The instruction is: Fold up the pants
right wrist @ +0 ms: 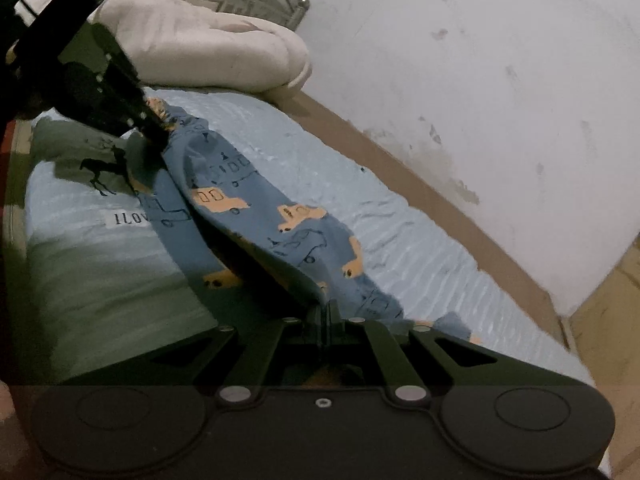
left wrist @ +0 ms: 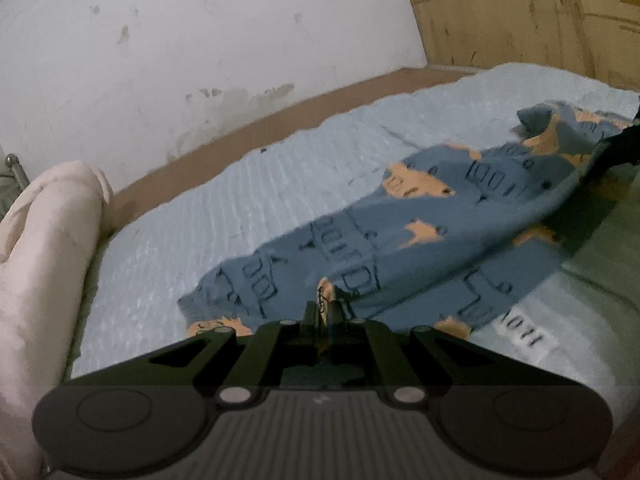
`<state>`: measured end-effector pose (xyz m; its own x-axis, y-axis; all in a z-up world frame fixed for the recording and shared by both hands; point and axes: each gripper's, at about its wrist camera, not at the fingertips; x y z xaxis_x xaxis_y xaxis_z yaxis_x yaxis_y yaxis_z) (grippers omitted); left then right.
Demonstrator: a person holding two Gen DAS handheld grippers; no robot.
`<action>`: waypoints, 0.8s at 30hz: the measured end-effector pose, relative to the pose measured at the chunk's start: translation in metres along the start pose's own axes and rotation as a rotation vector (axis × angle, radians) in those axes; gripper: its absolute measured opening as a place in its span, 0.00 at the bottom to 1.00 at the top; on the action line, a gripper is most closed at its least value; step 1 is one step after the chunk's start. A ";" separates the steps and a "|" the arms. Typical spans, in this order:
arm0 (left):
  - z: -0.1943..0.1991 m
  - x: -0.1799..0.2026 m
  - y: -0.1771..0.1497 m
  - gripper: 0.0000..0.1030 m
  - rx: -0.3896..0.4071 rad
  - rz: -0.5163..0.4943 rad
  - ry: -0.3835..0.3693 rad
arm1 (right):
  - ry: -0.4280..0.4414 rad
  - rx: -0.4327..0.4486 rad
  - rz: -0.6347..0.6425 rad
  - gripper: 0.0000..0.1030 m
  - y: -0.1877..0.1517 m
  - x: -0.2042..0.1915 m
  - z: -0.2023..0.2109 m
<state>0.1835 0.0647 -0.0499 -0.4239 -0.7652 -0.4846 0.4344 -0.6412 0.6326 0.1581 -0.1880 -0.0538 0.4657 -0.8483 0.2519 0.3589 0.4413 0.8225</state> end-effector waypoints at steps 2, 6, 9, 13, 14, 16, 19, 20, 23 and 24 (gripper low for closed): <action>-0.002 -0.002 -0.002 0.03 -0.008 0.001 -0.006 | -0.002 -0.005 -0.015 0.00 -0.002 0.000 0.001; 0.000 0.000 -0.003 0.03 -0.010 -0.011 -0.004 | -0.005 -0.026 -0.025 0.00 -0.010 -0.007 0.000; 0.001 0.000 -0.004 0.02 -0.027 -0.006 -0.009 | -0.010 -0.026 -0.016 0.00 -0.013 -0.009 0.004; -0.010 0.005 -0.005 0.05 -0.074 0.001 -0.032 | -0.002 -0.068 -0.017 0.00 -0.022 -0.012 -0.004; -0.011 0.007 -0.006 0.08 -0.081 0.007 -0.030 | 0.003 -0.074 -0.036 0.00 -0.024 -0.011 -0.007; -0.009 0.007 -0.006 0.17 -0.095 0.027 -0.029 | 0.005 -0.079 -0.063 0.00 -0.027 -0.010 -0.008; -0.001 0.008 -0.004 0.63 -0.106 0.068 -0.032 | 0.015 -0.068 -0.098 0.08 -0.027 -0.007 -0.005; 0.003 0.009 -0.003 0.76 -0.106 0.086 -0.032 | 0.016 -0.062 -0.111 0.17 -0.028 -0.005 -0.003; 0.016 0.018 0.003 0.93 -0.083 0.128 -0.056 | 0.025 -0.046 -0.192 0.40 -0.033 0.006 0.006; 0.019 0.022 0.006 0.96 -0.077 0.142 -0.051 | 0.026 -0.038 -0.226 0.53 -0.035 0.011 0.010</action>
Point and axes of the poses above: each gripper's, at about its wrist camera, not at the fingertips, and z roughly against the way its jaws point, x to its right, y to its top, and after that the axes turned 14 degrees about -z, right-handed
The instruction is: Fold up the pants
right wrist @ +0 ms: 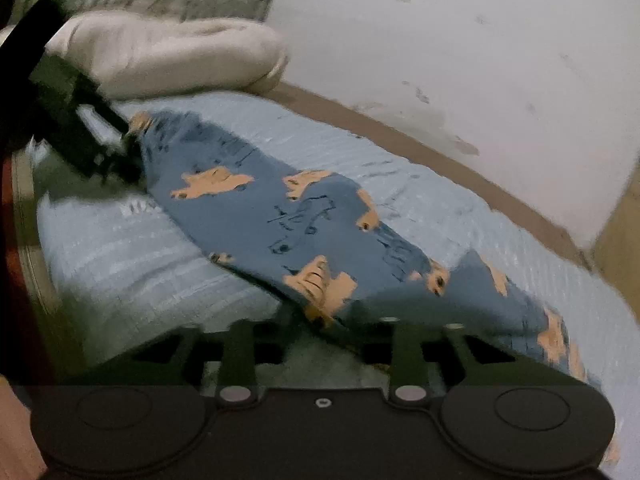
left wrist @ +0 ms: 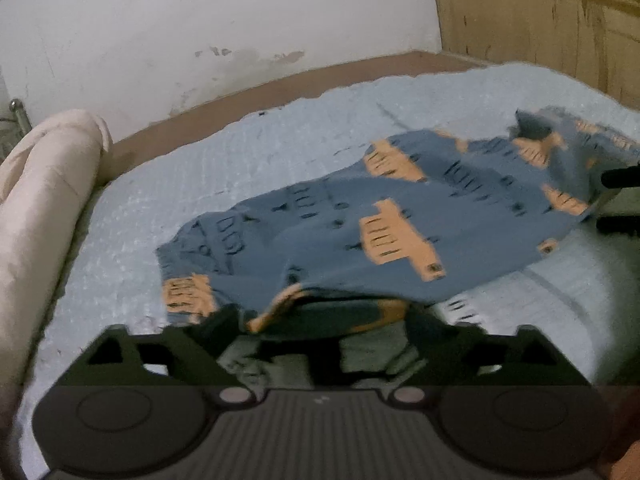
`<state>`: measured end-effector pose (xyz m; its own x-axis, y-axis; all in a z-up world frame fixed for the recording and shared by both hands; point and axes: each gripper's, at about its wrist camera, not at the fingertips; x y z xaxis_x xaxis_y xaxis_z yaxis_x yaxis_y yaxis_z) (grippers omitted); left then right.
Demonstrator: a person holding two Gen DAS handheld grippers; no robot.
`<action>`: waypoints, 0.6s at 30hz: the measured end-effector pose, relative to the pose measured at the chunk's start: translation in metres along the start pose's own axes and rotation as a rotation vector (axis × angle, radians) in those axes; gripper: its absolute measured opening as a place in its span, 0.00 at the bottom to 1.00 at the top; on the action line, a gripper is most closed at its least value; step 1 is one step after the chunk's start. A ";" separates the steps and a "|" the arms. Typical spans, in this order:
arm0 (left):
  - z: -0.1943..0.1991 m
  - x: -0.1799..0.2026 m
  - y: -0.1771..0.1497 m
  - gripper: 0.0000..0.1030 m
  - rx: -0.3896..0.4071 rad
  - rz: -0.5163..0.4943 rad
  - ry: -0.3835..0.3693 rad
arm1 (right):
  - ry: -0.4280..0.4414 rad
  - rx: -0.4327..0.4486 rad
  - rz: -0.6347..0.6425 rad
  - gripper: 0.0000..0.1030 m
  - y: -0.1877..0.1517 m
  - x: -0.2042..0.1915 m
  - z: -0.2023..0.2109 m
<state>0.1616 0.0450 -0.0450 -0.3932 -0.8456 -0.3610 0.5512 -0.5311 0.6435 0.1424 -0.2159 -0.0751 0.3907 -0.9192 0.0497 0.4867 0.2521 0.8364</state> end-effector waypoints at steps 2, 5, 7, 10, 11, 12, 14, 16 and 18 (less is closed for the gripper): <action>0.007 0.013 0.006 0.99 0.032 0.026 -0.003 | 0.001 0.021 -0.070 0.72 -0.003 0.012 0.009; 0.012 0.036 0.022 0.99 0.074 0.051 -0.037 | -0.016 0.055 -0.184 0.93 -0.011 0.033 0.026; 0.010 0.053 0.036 0.99 0.097 0.040 -0.078 | -0.037 0.080 -0.253 0.99 -0.017 0.048 0.035; 0.004 0.081 0.060 0.99 0.125 -0.019 -0.152 | -0.062 0.096 -0.378 0.99 -0.024 0.078 0.047; 0.002 0.091 0.069 0.99 0.136 -0.042 -0.174 | -0.062 0.096 -0.430 0.99 -0.026 0.090 0.050; 0.001 0.102 0.075 0.99 0.148 -0.063 -0.187 | -0.060 0.097 -0.496 0.99 -0.027 0.104 0.052; 0.000 0.123 0.090 0.99 0.179 -0.108 -0.211 | -0.057 0.101 -0.586 0.99 -0.028 0.127 0.056; -0.001 0.140 0.103 0.99 0.208 -0.140 -0.232 | -0.055 0.089 -0.633 0.98 -0.027 0.150 0.055; -0.002 0.156 0.116 0.99 0.237 -0.176 -0.263 | -0.060 0.066 -0.664 0.95 -0.026 0.169 0.049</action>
Point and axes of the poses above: each gripper's, at about its wrist camera, not at the fingertips, and z roughly against the way its jaws point, x to its right, y to its top, and after that the axes turned 14 degrees about -z, right-handed
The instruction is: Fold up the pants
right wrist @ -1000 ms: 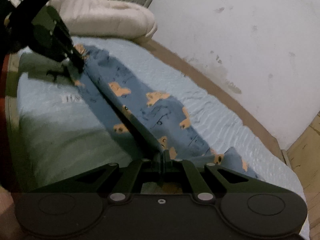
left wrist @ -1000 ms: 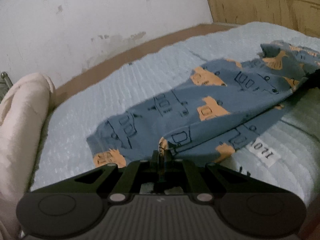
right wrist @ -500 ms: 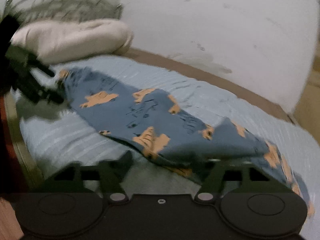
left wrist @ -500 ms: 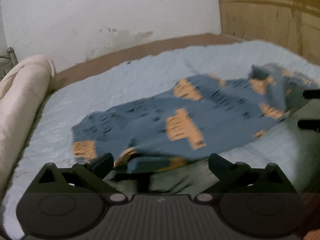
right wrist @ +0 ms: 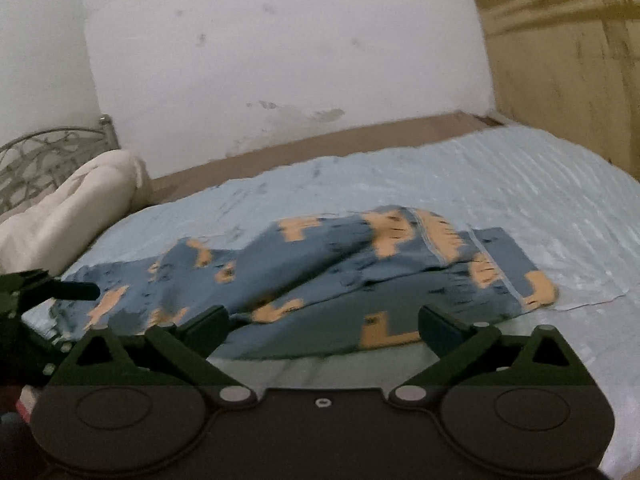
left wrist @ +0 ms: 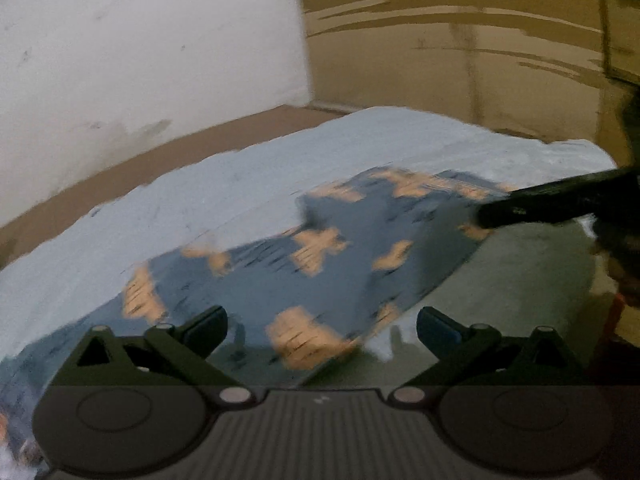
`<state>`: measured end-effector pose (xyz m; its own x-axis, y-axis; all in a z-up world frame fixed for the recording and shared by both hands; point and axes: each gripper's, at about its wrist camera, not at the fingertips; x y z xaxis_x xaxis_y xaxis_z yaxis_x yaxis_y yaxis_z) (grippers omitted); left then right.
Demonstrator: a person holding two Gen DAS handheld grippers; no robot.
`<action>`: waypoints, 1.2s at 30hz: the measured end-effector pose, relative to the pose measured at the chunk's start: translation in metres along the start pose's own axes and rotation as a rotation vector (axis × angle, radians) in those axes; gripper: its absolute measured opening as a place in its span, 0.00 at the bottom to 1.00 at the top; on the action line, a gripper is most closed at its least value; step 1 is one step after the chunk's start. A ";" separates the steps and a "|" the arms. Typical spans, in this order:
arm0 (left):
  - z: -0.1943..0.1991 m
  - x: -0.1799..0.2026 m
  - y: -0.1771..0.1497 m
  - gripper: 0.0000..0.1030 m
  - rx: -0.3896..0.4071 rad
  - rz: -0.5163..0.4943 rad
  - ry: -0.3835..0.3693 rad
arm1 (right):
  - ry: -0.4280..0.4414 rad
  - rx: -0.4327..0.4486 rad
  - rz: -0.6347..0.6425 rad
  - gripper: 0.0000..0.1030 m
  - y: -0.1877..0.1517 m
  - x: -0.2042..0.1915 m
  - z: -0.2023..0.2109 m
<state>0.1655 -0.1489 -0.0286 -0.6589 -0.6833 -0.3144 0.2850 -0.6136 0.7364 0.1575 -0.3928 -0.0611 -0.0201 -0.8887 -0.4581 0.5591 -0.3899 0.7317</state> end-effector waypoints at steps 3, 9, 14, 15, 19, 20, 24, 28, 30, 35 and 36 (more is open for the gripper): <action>-0.015 0.017 0.018 0.96 0.020 -0.050 -0.049 | 0.002 -0.034 -0.086 0.92 0.019 0.026 -0.013; -0.053 0.037 0.043 0.70 -0.003 -0.137 -0.136 | 0.001 -0.097 -0.215 0.76 0.050 0.064 -0.040; -0.079 0.049 0.047 0.57 -0.081 -0.231 -0.089 | -0.043 -0.133 -0.319 0.62 0.066 0.085 -0.064; -0.082 0.050 0.047 0.57 -0.097 -0.239 -0.076 | -0.045 -0.136 -0.347 0.62 0.069 0.089 -0.068; -0.091 0.052 0.047 0.57 -0.129 -0.242 -0.026 | -0.023 -0.136 -0.470 0.62 0.076 0.100 -0.077; -0.092 0.053 0.048 0.56 -0.138 -0.244 -0.018 | -0.019 -0.137 -0.492 0.62 0.077 0.103 -0.079; -0.100 0.057 0.052 0.20 -0.176 -0.229 -0.014 | -0.016 -0.137 -0.546 0.19 0.082 0.110 -0.088; -0.097 0.052 0.056 0.05 -0.190 -0.186 0.002 | 0.021 -0.124 -0.567 0.05 0.088 0.116 -0.087; -0.095 0.050 0.059 0.04 -0.196 -0.154 0.007 | 0.038 -0.100 -0.551 0.04 0.091 0.117 -0.077; -0.085 0.057 0.070 0.01 -0.151 -0.140 -0.017 | 0.041 -0.023 -0.481 0.03 0.094 0.115 -0.043; -0.083 0.060 0.072 0.01 -0.142 -0.148 -0.030 | 0.035 -0.003 -0.475 0.03 0.094 0.116 -0.034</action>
Point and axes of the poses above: each gripper's, at about its wrist camera, not at the fingertips, and z roughly against the way its jaws point, x to its right, y to its top, and after that the axes turned 14 degrees about -z, right-handed
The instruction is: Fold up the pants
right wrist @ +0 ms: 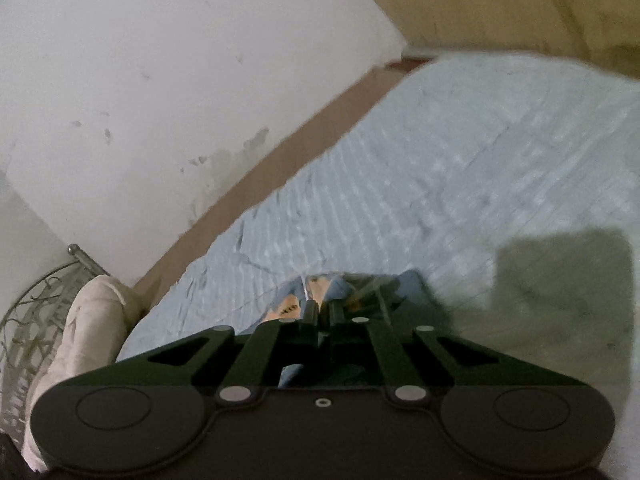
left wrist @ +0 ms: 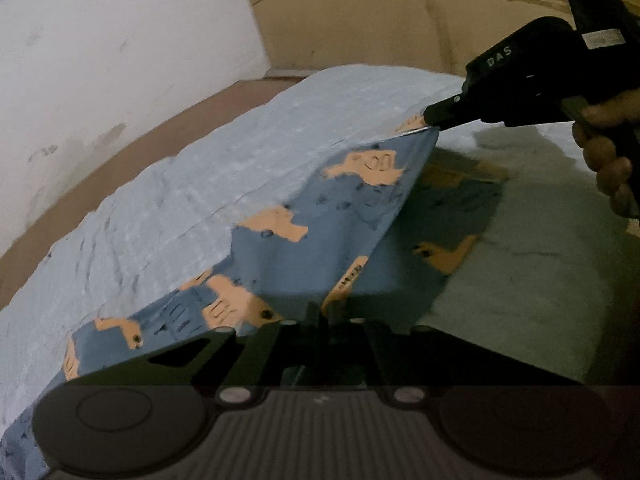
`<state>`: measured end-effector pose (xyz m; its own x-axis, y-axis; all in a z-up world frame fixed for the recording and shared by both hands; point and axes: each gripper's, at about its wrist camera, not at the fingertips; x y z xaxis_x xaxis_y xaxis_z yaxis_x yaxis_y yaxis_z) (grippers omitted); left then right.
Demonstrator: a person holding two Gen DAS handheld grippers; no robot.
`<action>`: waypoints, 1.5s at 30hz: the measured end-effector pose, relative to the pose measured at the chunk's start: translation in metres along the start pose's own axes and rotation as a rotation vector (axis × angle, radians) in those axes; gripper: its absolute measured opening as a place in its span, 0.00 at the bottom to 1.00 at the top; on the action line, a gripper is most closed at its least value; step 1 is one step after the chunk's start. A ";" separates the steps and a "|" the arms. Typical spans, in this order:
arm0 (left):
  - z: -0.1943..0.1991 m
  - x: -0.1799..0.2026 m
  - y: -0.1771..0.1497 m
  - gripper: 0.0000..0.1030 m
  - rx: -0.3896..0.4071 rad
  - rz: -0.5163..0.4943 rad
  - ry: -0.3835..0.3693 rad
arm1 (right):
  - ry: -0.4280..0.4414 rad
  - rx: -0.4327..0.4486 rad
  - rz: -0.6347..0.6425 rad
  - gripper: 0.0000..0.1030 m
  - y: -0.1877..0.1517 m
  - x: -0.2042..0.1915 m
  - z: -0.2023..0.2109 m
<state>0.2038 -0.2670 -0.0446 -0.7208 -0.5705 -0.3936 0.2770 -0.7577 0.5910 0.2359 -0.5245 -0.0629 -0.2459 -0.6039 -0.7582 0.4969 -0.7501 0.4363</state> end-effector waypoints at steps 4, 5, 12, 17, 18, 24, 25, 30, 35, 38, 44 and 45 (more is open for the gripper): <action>0.001 0.015 0.002 0.01 0.015 -0.030 -0.030 | -0.030 0.072 0.014 0.03 -0.007 0.013 0.037; 0.000 0.020 0.001 0.01 0.010 -0.038 -0.033 | -0.045 0.081 0.019 0.03 -0.011 0.017 0.043; -0.006 0.027 -0.006 0.01 0.001 -0.025 -0.039 | -0.115 0.067 0.031 0.02 -0.033 0.040 0.049; -0.006 0.026 -0.008 0.01 -0.002 -0.004 -0.041 | -0.126 0.066 0.082 0.17 -0.028 0.036 0.040; -0.007 0.027 -0.008 0.01 -0.004 0.000 -0.041 | -0.137 0.078 0.099 0.22 -0.026 0.035 0.040; -0.008 0.027 -0.010 0.01 -0.010 0.045 -0.031 | -0.208 0.079 0.285 0.36 0.004 0.009 -0.008; -0.008 0.027 -0.010 0.01 -0.010 0.055 -0.031 | -0.205 0.045 0.303 0.36 0.009 0.005 -0.022; -0.007 0.025 -0.012 0.01 -0.001 0.087 -0.032 | -0.214 -0.046 0.396 0.32 0.011 -0.010 -0.060; -0.007 0.025 -0.012 0.01 0.003 0.101 -0.031 | -0.230 -0.023 0.435 0.05 0.006 -0.012 -0.058; -0.007 0.024 -0.012 0.01 0.007 0.116 -0.033 | -0.236 -0.009 0.448 0.03 0.006 -0.014 -0.055; -0.009 0.024 -0.013 0.02 0.003 0.119 -0.047 | -0.272 0.045 0.466 0.03 0.007 -0.019 -0.049; -0.009 0.024 -0.014 0.02 0.010 0.110 -0.047 | -0.286 0.039 0.478 0.03 0.005 -0.019 -0.052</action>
<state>0.1888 -0.2731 -0.0688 -0.7157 -0.6340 -0.2928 0.3493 -0.6881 0.6360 0.2861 -0.5030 -0.0715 -0.2194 -0.9244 -0.3119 0.5789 -0.3807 0.7211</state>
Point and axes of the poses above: each gripper's, at about its wrist camera, not at the fingertips, and z roughly against the way its jaws point, x to its right, y to its top, and after that the axes turned 14 degrees about -z, right-handed
